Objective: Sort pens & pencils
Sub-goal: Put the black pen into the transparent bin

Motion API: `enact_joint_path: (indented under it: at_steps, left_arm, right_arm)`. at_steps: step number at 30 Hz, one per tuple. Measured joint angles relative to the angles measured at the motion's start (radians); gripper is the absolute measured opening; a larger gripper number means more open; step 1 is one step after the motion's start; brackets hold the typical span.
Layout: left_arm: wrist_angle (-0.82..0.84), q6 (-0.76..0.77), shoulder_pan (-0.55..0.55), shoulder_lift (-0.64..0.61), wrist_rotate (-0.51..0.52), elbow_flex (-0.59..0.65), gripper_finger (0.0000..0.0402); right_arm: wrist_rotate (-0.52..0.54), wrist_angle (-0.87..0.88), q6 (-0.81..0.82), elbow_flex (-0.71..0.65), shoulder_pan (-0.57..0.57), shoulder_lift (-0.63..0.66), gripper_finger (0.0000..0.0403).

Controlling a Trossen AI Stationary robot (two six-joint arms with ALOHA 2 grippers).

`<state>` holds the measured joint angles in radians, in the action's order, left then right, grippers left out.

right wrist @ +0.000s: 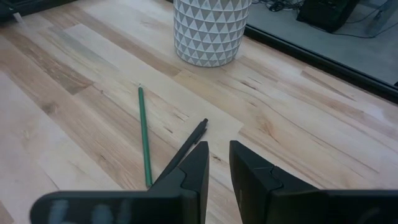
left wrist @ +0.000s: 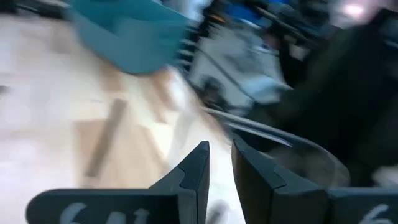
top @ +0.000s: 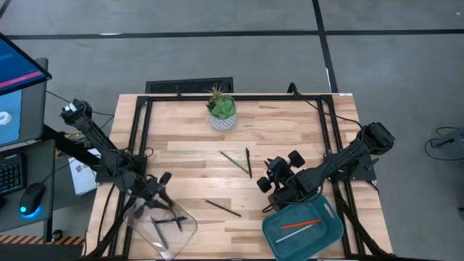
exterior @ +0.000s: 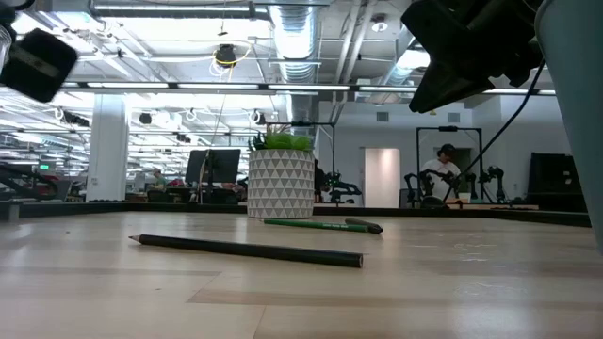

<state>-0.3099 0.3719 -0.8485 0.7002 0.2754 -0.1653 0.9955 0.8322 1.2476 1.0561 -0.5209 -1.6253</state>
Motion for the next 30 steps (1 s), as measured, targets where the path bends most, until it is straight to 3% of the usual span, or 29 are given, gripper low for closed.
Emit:
enact_joint_path:
  at_steps: [6, 14, 30]
  left_arm:
    - [-0.003, -0.039, 0.045, 0.0, 0.228, -0.003, 0.0059]
    - [-0.002, -0.064, 0.205, 0.0, 0.263, -0.003, 0.0059]
    - [0.005, -0.159, 0.59, 0.0, -0.001, -0.004, 0.0059]
  right_arm:
    - [0.0, -0.007, 0.0, 0.0, 0.015, 0.0, 0.0087]
    - [0.0, -0.025, 0.0, 0.0, 0.066, 0.0, 0.0087]
    - [-0.003, -0.034, 0.0, 0.0, 0.164, 0.0, 0.0087]
